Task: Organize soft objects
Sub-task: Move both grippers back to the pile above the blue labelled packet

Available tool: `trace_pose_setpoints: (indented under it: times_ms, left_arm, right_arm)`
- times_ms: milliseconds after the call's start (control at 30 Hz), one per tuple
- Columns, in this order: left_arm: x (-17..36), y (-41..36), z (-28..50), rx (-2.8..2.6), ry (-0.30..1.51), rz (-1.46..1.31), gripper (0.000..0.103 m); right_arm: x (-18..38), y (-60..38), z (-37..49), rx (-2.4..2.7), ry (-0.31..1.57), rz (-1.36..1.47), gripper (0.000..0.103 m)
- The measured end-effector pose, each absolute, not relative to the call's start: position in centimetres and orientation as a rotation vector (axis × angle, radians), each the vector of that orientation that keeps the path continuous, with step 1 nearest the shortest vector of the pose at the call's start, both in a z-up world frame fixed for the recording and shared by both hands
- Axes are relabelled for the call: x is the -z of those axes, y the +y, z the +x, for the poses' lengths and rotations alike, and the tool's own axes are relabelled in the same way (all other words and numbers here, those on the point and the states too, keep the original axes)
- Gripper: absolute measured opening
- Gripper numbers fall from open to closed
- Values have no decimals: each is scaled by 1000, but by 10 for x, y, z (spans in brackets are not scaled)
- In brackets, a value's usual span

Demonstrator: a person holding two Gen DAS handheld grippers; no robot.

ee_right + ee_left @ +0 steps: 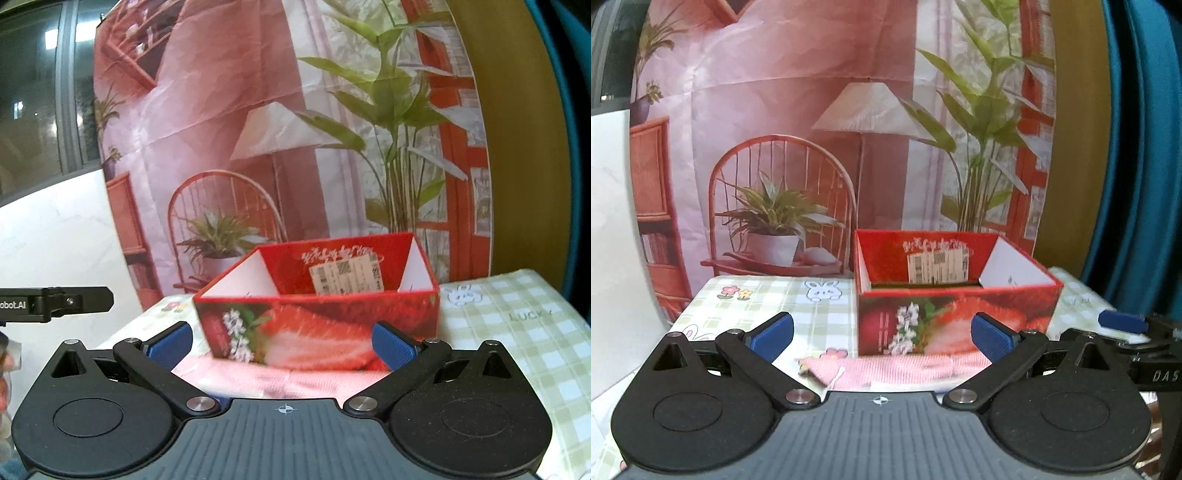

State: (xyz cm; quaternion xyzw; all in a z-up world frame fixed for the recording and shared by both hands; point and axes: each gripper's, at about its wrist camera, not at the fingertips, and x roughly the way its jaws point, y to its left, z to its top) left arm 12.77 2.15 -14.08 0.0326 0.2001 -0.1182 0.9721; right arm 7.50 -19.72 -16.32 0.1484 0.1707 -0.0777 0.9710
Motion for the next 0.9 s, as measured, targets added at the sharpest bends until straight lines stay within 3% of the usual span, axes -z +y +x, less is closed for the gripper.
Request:
trace_pose_setpoints:
  times_ms: [900]
  left_arm:
    - [192,38,106,184,589,30,103]
  right_arm:
    - [190,-187,49,192,486,278,103]
